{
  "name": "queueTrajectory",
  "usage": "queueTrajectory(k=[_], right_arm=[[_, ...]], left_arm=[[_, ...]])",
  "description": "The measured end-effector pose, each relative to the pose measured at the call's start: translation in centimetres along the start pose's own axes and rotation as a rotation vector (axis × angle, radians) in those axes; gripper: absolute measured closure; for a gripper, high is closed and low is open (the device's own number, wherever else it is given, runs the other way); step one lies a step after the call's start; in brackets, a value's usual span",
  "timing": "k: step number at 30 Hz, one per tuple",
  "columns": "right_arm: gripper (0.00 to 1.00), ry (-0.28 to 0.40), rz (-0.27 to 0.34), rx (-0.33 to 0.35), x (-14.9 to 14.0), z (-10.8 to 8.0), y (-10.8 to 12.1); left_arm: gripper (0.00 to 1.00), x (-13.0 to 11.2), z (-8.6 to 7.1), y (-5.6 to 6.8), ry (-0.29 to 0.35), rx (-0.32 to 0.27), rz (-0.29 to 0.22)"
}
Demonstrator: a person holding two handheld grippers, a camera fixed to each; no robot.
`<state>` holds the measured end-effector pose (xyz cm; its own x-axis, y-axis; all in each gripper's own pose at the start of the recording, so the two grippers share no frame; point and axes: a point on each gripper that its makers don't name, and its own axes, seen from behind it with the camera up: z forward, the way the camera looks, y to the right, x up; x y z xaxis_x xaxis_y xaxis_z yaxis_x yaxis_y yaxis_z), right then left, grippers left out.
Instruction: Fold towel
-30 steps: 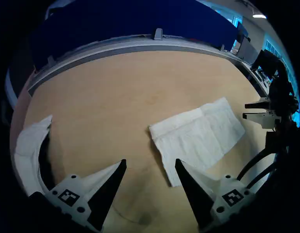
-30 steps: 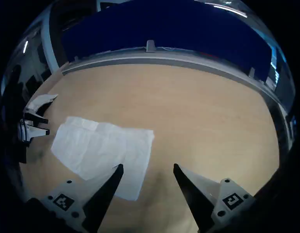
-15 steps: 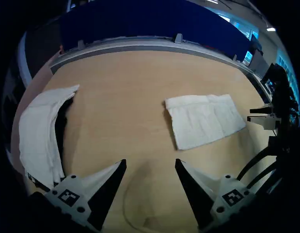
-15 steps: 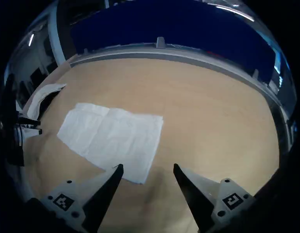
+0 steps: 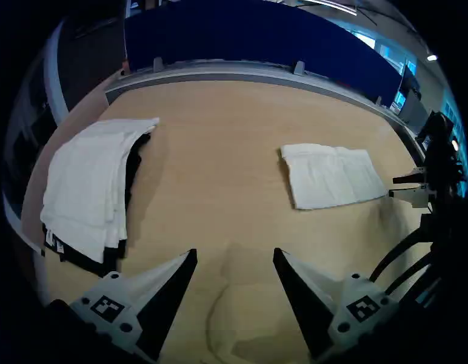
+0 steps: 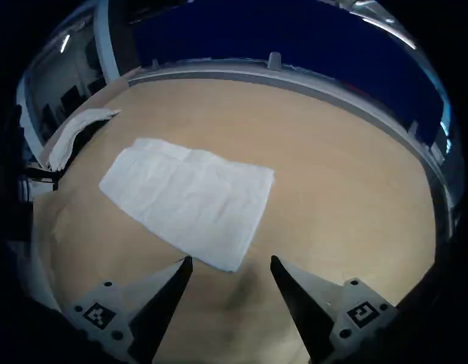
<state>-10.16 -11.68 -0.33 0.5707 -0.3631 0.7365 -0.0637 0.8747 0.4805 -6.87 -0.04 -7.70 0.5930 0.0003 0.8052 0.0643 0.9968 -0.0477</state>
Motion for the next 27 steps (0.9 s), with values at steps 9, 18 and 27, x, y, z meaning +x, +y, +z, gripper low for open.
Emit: queueTrajectory(k=[9,18,27], right_arm=[[0.13,-0.049,-0.093,0.060,-1.5,0.7,-0.9],[0.35,-0.074,-0.110,0.074,-1.7,1.3,-0.9],[0.64,-0.089,-0.099,0.082,-1.9,1.7,-0.3]], left_arm=[[0.07,-2.0,-1.4,-1.5,-0.005,0.033,-0.022],[0.07,-2.7,-1.7,-1.5,-0.010,0.033,-0.040],[0.07,-2.6,-1.6,-1.4,-0.012,0.031,-0.034]])
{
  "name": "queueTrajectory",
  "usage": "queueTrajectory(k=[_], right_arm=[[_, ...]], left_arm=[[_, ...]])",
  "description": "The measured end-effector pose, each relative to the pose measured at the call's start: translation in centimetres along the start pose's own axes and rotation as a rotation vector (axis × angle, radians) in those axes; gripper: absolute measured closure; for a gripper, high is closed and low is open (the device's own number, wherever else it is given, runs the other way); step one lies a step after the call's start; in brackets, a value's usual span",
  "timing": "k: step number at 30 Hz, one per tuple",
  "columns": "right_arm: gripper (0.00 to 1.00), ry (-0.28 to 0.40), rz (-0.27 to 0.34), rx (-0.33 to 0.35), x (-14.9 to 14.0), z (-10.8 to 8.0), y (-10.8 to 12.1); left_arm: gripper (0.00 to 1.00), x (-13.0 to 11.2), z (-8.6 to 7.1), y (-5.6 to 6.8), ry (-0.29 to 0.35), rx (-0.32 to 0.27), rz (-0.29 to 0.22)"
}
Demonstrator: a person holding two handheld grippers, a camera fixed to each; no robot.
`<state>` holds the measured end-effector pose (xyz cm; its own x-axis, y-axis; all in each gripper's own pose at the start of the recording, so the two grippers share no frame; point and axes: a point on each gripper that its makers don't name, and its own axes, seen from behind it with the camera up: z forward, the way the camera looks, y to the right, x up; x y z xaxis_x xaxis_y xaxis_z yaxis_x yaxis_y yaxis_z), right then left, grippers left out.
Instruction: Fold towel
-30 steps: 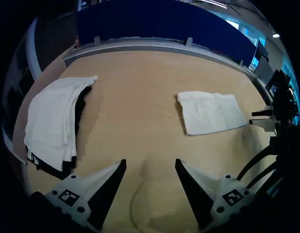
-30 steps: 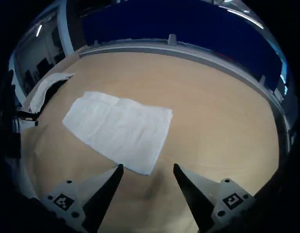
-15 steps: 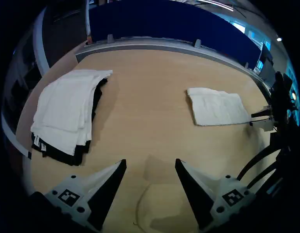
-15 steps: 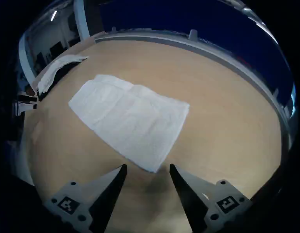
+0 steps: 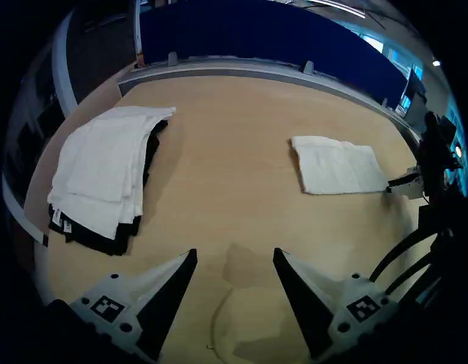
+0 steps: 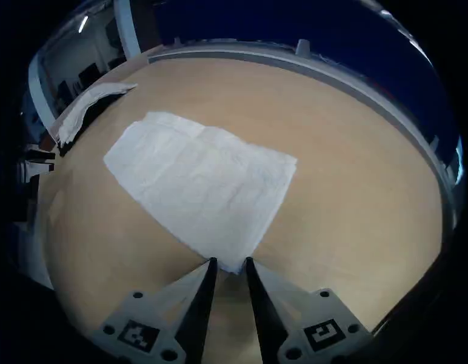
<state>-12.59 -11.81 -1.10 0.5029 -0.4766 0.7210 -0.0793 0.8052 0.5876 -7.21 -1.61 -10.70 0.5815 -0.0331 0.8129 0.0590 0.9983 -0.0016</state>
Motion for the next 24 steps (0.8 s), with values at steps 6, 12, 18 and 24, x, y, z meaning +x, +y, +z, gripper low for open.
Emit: queueTrajectory(k=[6,12,18,24], right_arm=[[0.69,-0.006,-0.008,0.004,-0.07,0.12,-0.02],[0.90,-0.008,-0.013,-0.008,-0.09,0.18,0.24],[0.95,-0.004,-0.010,-0.004,-0.05,0.08,0.05],[0.96,0.012,-0.023,-0.004,0.69,-0.36,-0.09]], left_arm=[[0.07,0.14,0.01,-0.20,-0.001,-0.002,-0.002],[0.07,0.20,0.16,-0.31,0.000,-0.002,0.001],[0.06,0.07,0.39,-0.39,-0.002,-0.002,0.007],[0.07,0.27,0.36,-0.38,-0.001,-0.006,0.008]])
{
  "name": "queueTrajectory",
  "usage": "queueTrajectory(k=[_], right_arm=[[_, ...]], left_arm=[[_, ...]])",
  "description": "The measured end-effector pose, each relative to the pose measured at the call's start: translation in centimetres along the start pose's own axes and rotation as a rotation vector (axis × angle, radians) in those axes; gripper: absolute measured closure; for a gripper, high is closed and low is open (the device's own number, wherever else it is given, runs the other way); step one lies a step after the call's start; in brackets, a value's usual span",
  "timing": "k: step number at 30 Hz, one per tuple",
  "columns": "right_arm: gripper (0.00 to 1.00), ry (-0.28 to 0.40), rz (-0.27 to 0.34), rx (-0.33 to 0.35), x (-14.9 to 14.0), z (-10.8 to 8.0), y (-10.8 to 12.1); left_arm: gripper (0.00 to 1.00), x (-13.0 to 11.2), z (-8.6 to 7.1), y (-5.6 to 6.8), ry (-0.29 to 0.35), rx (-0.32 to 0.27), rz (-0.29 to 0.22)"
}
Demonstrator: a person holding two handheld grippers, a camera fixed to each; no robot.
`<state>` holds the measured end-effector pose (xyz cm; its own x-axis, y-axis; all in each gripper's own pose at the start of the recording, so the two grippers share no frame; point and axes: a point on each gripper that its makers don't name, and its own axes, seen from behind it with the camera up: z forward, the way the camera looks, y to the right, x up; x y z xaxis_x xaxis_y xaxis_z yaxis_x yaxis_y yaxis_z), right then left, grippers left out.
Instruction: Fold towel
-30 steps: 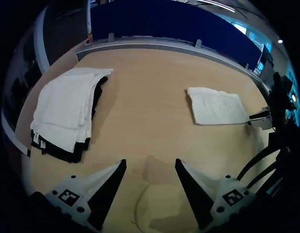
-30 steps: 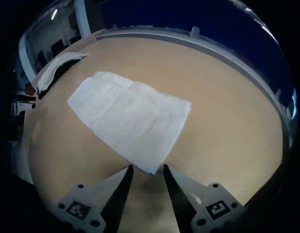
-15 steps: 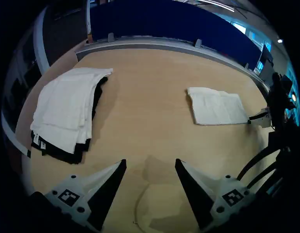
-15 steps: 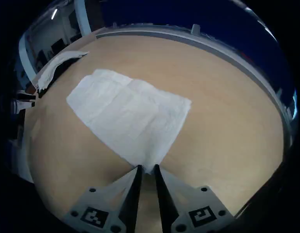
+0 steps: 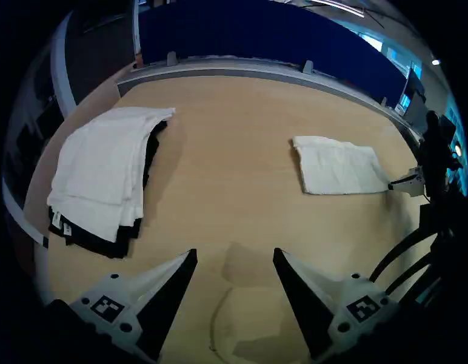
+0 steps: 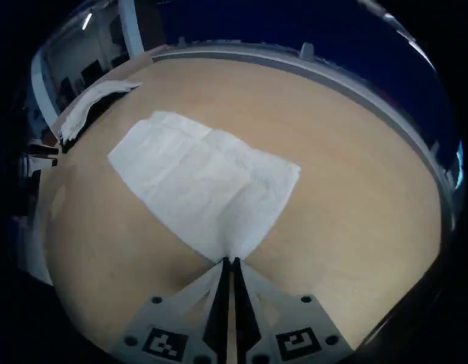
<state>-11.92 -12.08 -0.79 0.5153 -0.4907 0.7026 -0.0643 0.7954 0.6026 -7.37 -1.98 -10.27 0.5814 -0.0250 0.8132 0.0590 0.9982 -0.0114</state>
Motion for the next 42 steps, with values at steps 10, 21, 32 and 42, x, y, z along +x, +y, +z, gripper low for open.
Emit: queueTrajectory(k=[10,21,32,42], right_arm=[[0.96,0.070,-0.038,0.003,3.9,-1.6,-0.2],[0.96,0.134,-0.132,0.013,9.2,-3.3,-1.5],[0.96,0.134,-0.201,0.045,12.1,-2.3,-3.4],[0.96,0.135,-0.342,0.123,16.8,0.0,-8.6]], left_arm=[[0.07,0.1,-0.1,0.1,0.004,-0.005,0.003],[0.07,0.1,-0.6,0.0,0.015,-0.008,-0.008],[0.07,0.2,-0.7,-0.4,0.027,-0.007,-0.024],[0.07,-0.1,-1.0,-0.9,0.046,0.001,-0.048]])
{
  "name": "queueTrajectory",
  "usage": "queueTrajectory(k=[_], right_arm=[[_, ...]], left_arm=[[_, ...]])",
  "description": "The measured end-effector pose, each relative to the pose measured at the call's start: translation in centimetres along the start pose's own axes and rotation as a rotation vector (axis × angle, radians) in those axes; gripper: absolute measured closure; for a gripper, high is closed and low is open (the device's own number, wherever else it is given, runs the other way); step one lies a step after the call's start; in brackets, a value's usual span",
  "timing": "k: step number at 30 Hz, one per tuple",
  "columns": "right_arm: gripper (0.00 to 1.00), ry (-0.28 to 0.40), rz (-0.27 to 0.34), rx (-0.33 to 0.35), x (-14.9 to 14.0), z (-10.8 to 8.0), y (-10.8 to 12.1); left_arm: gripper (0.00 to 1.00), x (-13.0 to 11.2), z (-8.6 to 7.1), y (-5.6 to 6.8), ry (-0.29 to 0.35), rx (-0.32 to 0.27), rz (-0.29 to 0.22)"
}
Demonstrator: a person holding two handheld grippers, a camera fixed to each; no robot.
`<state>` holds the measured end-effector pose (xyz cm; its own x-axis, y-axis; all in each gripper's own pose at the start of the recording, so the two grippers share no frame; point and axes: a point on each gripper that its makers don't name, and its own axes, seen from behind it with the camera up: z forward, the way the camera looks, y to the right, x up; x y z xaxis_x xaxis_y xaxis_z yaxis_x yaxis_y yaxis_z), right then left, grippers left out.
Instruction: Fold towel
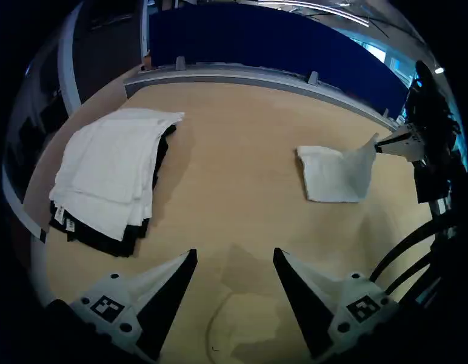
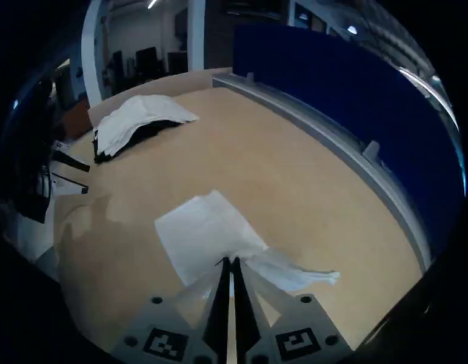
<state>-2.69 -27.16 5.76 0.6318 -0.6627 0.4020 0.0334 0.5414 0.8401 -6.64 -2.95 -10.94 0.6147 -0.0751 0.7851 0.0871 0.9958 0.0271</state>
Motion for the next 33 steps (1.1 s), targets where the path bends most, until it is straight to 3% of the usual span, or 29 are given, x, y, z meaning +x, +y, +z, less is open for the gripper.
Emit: queueTrajectory(k=[11,20,33], right_arm=[[0.96,-0.035,-0.119,0.147,3.0,6.1,-7.1],[0.96,-0.096,-0.088,0.230,0.8,11.0,-10.8],[0.94,-0.087,-0.058,0.243,0.6,11.1,-11.2]], left_arm=[[0.07,-0.3,-0.3,-1.0,0.021,0.017,-0.043],[0.07,-1.1,-0.1,-1.3,0.018,0.016,-0.070],[0.07,-1.1,0.3,-1.2,0.009,0.009,-0.060]])
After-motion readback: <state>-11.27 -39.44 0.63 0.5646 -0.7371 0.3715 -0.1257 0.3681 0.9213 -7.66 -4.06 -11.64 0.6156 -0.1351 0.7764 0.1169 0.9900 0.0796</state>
